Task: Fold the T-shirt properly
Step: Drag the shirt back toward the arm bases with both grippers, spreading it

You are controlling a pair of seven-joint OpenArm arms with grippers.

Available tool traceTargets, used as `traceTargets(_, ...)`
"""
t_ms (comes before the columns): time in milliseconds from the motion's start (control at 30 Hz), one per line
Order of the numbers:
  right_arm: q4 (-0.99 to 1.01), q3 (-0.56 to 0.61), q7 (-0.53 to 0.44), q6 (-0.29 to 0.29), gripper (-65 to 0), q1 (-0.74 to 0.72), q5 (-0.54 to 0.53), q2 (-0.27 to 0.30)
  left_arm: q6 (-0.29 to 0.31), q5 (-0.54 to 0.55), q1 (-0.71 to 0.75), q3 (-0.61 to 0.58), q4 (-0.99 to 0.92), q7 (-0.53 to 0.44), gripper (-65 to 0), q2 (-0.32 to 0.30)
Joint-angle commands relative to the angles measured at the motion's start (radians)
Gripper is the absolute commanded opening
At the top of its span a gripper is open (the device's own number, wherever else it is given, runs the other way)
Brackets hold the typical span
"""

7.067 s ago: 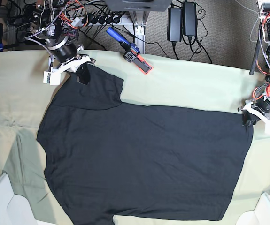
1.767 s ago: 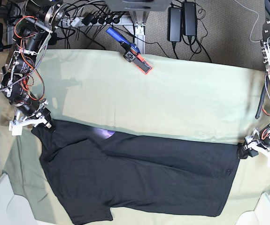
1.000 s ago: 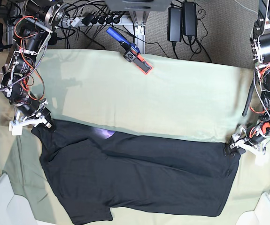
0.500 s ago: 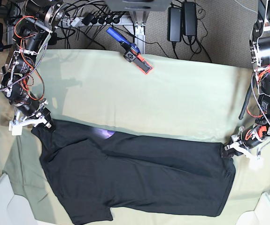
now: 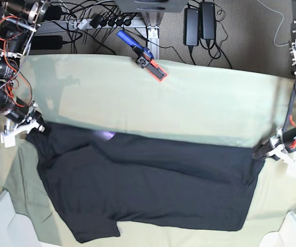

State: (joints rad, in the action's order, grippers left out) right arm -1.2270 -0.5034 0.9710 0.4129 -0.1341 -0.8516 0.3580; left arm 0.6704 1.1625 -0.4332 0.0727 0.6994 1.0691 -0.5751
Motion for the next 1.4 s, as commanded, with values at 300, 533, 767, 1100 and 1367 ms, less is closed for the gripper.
traceTargets(300, -0.021, -0.003, 0.080, 0.120, -65.0, 0.028, -0.153, 0.097, 0.028, 0.271, 0.123, 0.005, 0.137, 0.163, -65.0, -0.108)
traceTargets(533, -0.027, -0.003, 0.096, 0.130, -65.0, 0.106, -0.187, 0.112, 0.028, 0.277, 0.298, 0.005, 0.379, 0.163, -65.0, -0.139)
traceTargets(767, -0.117, -0.006, 0.107, 0.138, -65.0, 0.220, -0.206, 0.113, 0.028, 0.266, 0.435, 0.012, 0.528, 0.163, -65.0, -0.157)
traceTargets(1100, -0.304, -0.010, 0.106, 0.138, -65.0, 0.383, -0.203, 0.158, 0.028, 0.270, 0.567, 0.138, 0.538, 0.162, -65.0, -0.166)
traceTargets(1367, -0.314, -0.027, 0.102, 0.137, -65.0, 0.393, -0.180, 0.165, 0.028, 0.293, 0.583, 0.145, 0.538, 0.154, -65.0, -0.171)
